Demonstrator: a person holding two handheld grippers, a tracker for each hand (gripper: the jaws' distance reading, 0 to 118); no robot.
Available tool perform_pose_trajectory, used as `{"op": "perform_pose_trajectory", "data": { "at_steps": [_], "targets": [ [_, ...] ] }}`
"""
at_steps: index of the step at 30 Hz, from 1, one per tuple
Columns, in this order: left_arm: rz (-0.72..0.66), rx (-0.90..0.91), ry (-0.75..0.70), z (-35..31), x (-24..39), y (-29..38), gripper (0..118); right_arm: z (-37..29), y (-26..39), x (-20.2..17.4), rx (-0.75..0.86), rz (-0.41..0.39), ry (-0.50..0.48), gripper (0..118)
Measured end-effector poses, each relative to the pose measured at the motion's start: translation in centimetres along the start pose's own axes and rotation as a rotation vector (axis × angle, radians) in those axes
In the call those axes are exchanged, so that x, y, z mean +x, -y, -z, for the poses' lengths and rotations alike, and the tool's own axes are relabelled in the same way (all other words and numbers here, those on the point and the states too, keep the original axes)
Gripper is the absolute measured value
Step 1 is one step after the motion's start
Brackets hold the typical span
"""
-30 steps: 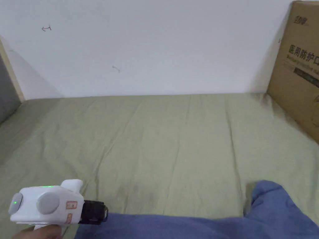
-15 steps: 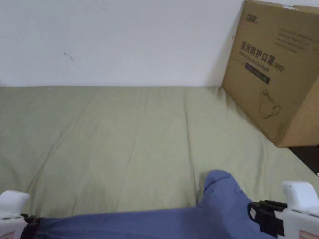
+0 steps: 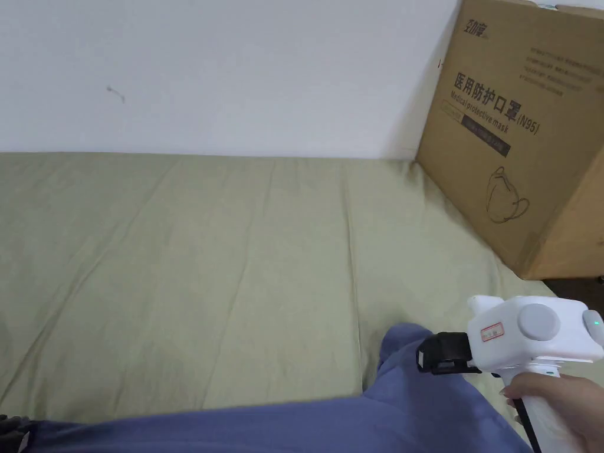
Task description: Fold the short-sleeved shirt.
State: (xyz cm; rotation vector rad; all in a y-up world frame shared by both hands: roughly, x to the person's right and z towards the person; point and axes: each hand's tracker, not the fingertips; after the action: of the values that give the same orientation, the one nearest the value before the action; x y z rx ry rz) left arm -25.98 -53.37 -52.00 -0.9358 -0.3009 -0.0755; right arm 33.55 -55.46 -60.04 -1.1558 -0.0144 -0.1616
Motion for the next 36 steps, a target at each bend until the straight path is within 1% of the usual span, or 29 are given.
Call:
{"op": "perform_pose_trajectory", "data": {
  "at_steps": [2,5,6,8,9,10,11,12,13,14,15,16,18,20,21,23,24,25,28,29,31,33,36],
  "targets": [
    [-0.003,-0.004,0.001,0.2,0.0,-0.1,3,1.9,-0.2,0.2,-0.025,-0.009,0.024,117],
    [-0.001,-0.011,-0.002,0.5,-0.2,0.0,3,3.5,-0.2,0.6,-0.072,0.020,0.056,117],
    [-0.002,-0.014,-0.004,0.7,-0.3,0.0,3,3.6,-0.1,0.6,-0.069,0.025,0.046,117],
    [-0.009,-0.020,-0.002,0.9,-0.4,0.1,3,3.4,0.0,0.2,-0.061,0.016,0.056,117],
    [-0.010,-0.021,-0.004,1.0,-0.3,0.2,3,3.1,-0.1,-0.1,-0.075,0.000,0.064,115],
    [-0.009,-0.023,-0.006,1.1,-0.3,0.2,3,2.7,0.0,-0.3,-0.086,-0.007,0.051,101],
    [-0.010,-0.025,-0.007,1.0,-0.2,0.3,3,2.2,0.2,-0.5,-0.075,-0.010,0.045,84],
    [-0.010,-0.025,-0.011,1.0,-0.1,0.3,3,1.5,0.5,-0.9,-0.032,-0.033,0.083,59],
    [-0.011,-0.026,-0.013,1.0,-0.1,0.3,3,0.8,0.7,-1.0,-0.011,-0.041,0.082,14],
    [-0.015,-0.027,-0.014,0.9,0.0,0.2,3,0.2,0.8,-1.0,0.001,-0.043,0.025,2],
    [-0.023,-0.024,-0.011,0.8,0.1,0.3,3,-0.2,0.9,-0.9,-0.018,-0.021,-0.049,2],
    [-0.034,-0.020,-0.008,0.6,0.1,0.3,3,-0.6,1.2,-1.1,-0.021,0.002,-0.086,2],
    [-0.054,-0.008,-0.021,0.4,0.1,0.1,3,-1.3,1.7,-1.5,-0.009,-0.009,-0.053,2],
    [-0.087,0.011,-0.027,0.0,0.0,-0.2,3,-2.5,1.6,-1.7,0.088,-0.025,-0.015,2],
    [-0.106,0.022,-0.038,-0.1,0.0,-0.5,3,-3.3,1.5,-1.6,0.142,-0.002,-0.012,2],
    [-0.130,0.077,-0.059,-0.6,-0.1,-1.3,3,-4.4,1.0,-1.2,0.193,0.087,-0.069,2],
    [-0.139,0.103,-0.065,-0.9,-0.2,-1.9,3,-5.1,0.6,-1.2,0.211,0.119,-0.084,2],
    [-0.145,0.116,-0.071,-1.2,-0.2,-2.5,3,-5.6,0.3,-1.2,0.221,0.129,-0.089,2],
    [-0.173,0.192,-0.086,-2.5,-0.4,-4.2,3,-7.8,-0.3,-1.9,0.344,0.119,-0.050,2],
    [-0.172,0.229,-0.093,-3.2,-0.3,-4.7,3,-8.6,-0.3,-2.0,0.384,0.133,-0.041,2],
    [-0.174,0.303,-0.074,-4.8,0.0,-5.0,3,-10.2,-0.2,-2.1,0.445,0.158,-0.055,2],
    [-0.168,0.293,-0.063,-6.2,0.4,-5.0,3,-11.6,0.5,-1.9,0.470,0.153,-0.083,2],
    [-0.113,0.262,-0.052,-7.9,1.4,-3.1,3,-13.4,3.7,-1.4,0.474,0.133,-0.082,2]
  ]
}}
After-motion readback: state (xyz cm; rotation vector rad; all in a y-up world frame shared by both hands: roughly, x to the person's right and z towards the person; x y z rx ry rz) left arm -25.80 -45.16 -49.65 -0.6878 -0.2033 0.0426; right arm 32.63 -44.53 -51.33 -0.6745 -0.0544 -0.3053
